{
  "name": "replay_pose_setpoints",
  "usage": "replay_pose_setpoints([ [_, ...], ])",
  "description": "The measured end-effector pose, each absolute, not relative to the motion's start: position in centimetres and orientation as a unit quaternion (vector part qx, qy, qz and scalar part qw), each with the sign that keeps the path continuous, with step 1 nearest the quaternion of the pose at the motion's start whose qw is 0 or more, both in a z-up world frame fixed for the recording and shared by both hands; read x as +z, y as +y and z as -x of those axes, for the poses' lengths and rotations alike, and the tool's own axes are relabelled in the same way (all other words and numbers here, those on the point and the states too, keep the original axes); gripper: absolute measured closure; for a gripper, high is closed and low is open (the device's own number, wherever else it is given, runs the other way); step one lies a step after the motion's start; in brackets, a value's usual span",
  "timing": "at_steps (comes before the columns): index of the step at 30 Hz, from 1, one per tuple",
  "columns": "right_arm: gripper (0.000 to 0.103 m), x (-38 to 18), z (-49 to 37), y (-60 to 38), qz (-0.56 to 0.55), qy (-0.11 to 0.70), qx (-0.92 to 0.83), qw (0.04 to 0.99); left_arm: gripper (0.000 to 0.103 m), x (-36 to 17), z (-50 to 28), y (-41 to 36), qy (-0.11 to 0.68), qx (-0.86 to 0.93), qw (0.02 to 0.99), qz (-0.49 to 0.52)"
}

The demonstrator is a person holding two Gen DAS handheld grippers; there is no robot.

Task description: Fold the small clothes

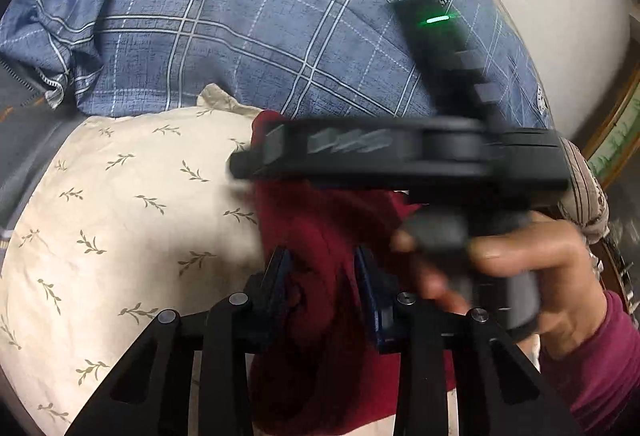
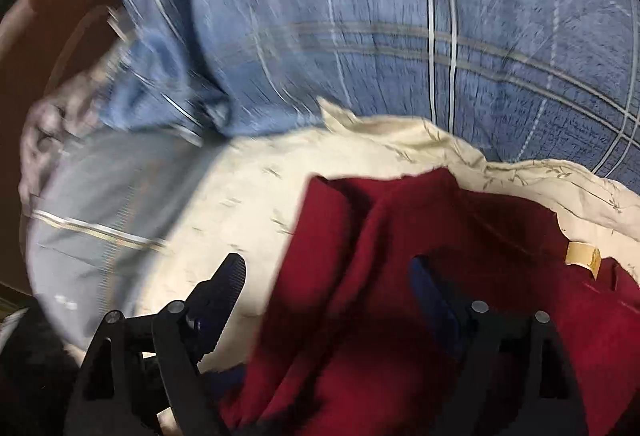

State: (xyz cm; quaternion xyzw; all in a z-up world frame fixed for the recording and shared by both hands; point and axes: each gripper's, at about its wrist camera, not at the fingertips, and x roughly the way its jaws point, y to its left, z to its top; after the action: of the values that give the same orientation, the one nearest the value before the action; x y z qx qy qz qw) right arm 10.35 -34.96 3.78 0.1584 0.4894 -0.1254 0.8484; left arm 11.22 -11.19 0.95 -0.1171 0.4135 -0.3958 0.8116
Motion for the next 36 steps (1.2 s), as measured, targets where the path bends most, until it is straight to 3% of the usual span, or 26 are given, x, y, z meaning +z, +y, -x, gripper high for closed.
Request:
replay_pose_setpoints([
  [3,0.024,2.6,-10.9,-35.4,-0.153,0.49,-0.133,0.848,0.072,0.8,-11.6,-10.7,0.423,-0.391,0.809,0.119],
  [5,0.07,3.1,-10.4,-35.4,-0.134,0.471,-0.14,0.861,0.068,1.0,-11.6,-10.6,0.423,-0.381,0.814,0.112],
  [8,0.081,3.7,-9.2,-36.3,-0.152,0.454,-0.127,0.869,0.047,1.6,-11.5,-10.6,0.426,-0.365,0.822,0.095],
  [11,0.082,4.3,-7.9,-36.8,-0.152,0.441,-0.121,0.876,0.037,2.1,-10.4,-10.6,0.421,-0.349,0.834,0.068],
  [18,0.083,4.8,-6.9,-36.8,-0.162,0.429,-0.118,0.881,0.037,1.9,-8.8,-12.7,0.422,-0.332,0.843,0.005],
  [20,0.084,5.0,-6.6,-36.8,-0.163,0.426,-0.117,0.882,0.044,1.7,-8.8,-12.7,0.425,-0.334,0.841,0.006],
  [21,0.084,5.2,-6.3,-36.9,-0.165,0.424,-0.116,0.883,0.067,1.6,-8.9,-12.6,0.43,-0.339,0.837,0.016],
  [22,0.084,5.4,-6.0,-36.9,-0.165,0.42,-0.115,0.885,0.072,1.5,-9.1,-12.4,0.437,-0.347,0.83,0.029],
  [29,0.086,8.4,-2.6,-37.1,-0.176,0.383,-0.1,0.901,0.08,4.3,-7.4,-12.2,0.418,-0.378,0.823,0.069],
  [36,0.087,13.4,6.7,-40.2,-0.185,0.326,-0.112,0.92,0.08,9.4,-0.7,-18.2,0.372,-0.423,0.826,0.014],
])
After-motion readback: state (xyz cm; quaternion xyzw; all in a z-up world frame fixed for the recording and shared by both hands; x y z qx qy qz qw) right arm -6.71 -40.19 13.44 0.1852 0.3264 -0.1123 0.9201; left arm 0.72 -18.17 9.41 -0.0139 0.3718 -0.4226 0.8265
